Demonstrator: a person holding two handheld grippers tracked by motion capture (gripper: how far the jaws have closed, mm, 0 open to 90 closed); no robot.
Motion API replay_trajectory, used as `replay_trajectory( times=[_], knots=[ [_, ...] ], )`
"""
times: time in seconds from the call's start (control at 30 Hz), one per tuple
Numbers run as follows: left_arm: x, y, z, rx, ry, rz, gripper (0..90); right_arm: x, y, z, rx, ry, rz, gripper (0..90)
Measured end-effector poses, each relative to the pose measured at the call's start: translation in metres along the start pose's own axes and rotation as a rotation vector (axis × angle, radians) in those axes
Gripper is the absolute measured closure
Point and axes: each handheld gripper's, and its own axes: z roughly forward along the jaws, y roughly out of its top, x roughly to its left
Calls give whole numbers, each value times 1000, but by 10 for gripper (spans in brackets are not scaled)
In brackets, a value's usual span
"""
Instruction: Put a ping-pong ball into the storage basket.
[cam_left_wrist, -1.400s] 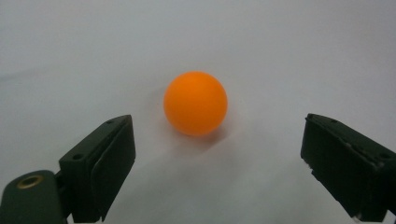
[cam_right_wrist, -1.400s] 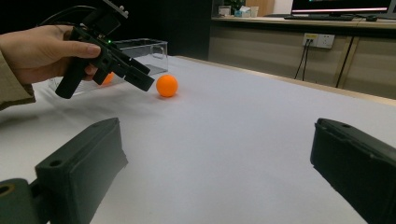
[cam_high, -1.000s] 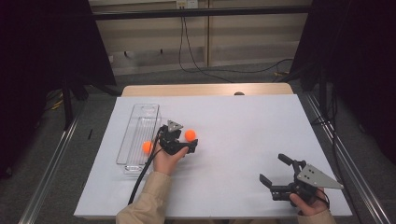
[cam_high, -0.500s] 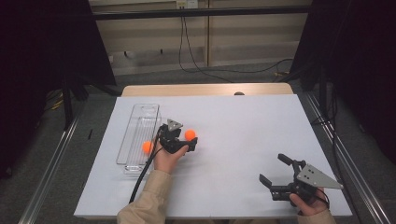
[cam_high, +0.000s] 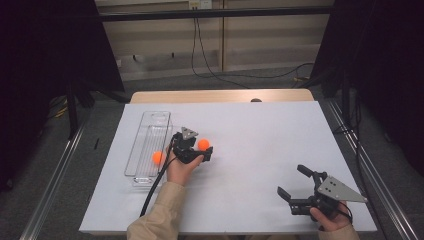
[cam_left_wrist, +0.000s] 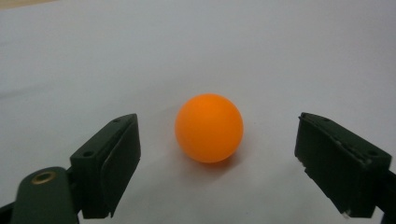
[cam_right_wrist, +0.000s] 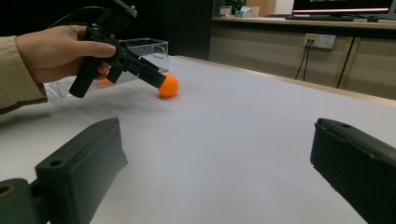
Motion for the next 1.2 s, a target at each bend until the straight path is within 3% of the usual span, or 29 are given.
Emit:
replay_trajectory(
  times=[0.47, 0.7, 1.2],
  knots=[
    [1, 2, 11, 11, 13, -13, 232, 0, 0, 0, 1, 3, -5, 21],
    [1, 5, 14, 24, 15, 0, 267, 0, 0, 0, 2, 2, -4, 20],
    [4, 3, 20, 52, -3, -2, 373, 0, 0, 0, 1, 6, -8, 21]
  ],
)
